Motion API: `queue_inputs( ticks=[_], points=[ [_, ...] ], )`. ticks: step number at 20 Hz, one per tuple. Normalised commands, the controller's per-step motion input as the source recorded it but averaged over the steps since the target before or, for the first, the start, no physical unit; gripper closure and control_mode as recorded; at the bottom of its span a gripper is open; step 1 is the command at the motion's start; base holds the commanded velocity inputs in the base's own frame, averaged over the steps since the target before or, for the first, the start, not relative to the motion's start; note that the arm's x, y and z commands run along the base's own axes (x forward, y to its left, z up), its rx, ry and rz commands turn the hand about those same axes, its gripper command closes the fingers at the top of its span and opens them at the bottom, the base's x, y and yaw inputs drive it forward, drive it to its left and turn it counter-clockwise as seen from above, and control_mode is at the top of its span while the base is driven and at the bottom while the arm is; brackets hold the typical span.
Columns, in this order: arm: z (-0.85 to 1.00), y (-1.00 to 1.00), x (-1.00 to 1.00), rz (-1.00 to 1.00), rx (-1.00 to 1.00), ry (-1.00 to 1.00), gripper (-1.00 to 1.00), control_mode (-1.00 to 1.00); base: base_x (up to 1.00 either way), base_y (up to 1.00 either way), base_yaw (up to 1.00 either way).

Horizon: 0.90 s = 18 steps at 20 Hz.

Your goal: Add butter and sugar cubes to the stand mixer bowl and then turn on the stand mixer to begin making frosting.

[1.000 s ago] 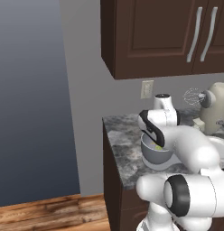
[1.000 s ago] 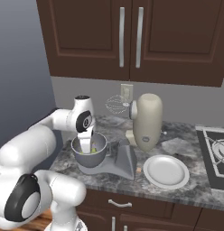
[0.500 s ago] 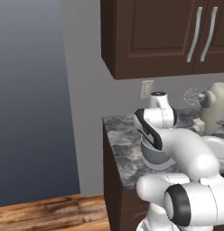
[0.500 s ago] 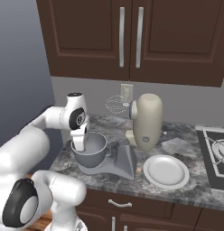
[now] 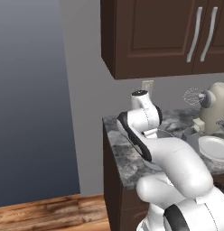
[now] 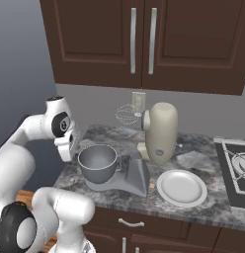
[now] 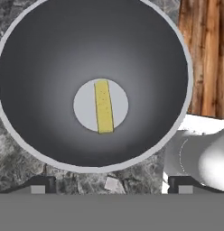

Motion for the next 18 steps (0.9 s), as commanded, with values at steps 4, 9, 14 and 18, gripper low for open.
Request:
queue_inputs(
  ticks=[4,9,14,18],
  points=[
    [-0.02,0.78,0.00,-0.01,-0.11,0.07,-1.00,-1.00,0.00,0.00,0.00],
    [-0.39,0.57,0.00,-0.09,-0.18,0.09,-1.00,-1.00,0.00,0.00,0.00],
    [-0.54,0.17,0.00,-0.12,-0.17,0.05,-1.00,-1.00,0.00,0.00,0.00],
    [-0.43,0.00,-0.03,-0.15,-0.09,0.00,-1.00,-1.00,0.00,0.00,0.00]
  ],
)
